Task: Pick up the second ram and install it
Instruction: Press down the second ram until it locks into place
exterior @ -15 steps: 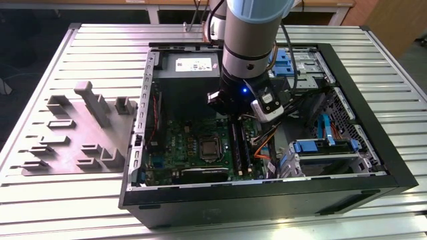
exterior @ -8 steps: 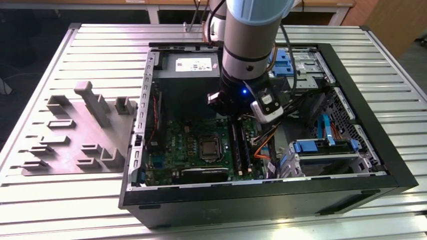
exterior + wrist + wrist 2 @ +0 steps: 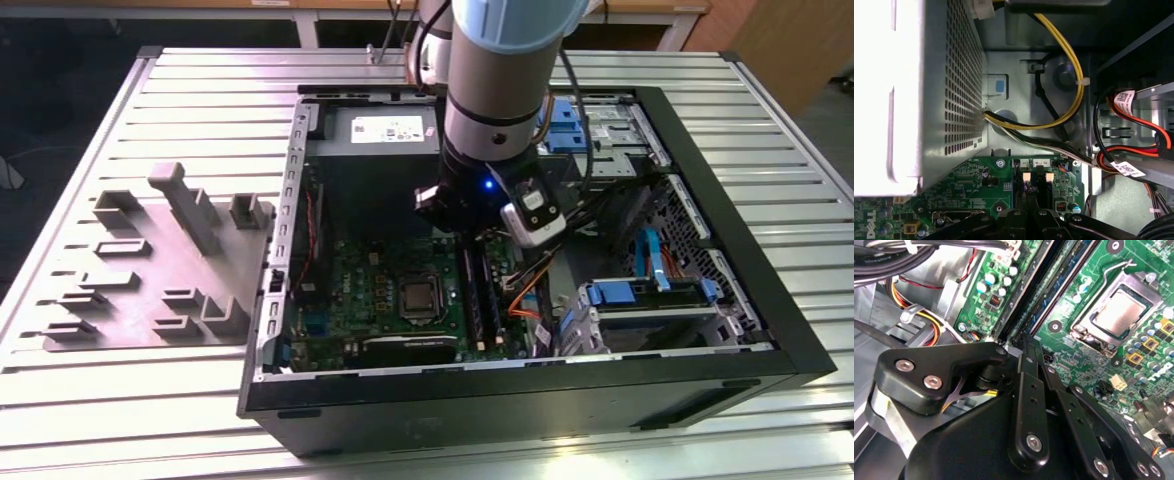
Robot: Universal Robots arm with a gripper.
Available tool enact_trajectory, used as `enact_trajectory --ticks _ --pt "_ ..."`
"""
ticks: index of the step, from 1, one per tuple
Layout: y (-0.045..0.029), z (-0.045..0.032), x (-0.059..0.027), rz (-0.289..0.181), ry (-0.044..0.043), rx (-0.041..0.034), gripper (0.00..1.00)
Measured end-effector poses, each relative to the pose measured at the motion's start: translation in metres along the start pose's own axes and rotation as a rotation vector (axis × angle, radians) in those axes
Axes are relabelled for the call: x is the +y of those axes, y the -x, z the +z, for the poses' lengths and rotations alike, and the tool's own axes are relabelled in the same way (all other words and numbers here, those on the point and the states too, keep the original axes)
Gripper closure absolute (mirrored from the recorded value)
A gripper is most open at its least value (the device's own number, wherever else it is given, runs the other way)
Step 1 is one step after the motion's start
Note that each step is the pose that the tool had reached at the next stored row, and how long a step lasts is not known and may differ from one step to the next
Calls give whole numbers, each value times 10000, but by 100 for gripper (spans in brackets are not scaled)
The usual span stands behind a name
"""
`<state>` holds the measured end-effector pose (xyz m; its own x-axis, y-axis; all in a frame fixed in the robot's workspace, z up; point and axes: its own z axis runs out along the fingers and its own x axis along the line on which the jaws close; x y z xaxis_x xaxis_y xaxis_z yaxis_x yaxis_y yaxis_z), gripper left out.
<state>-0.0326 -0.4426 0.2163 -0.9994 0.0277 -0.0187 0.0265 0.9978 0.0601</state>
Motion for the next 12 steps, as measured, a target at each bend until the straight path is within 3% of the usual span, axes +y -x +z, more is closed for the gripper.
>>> enact_trajectory --ticks 7,12 --pt "0 0 0 0 6 -3 90" --pt "2 -117 8 1 8 -4 90"
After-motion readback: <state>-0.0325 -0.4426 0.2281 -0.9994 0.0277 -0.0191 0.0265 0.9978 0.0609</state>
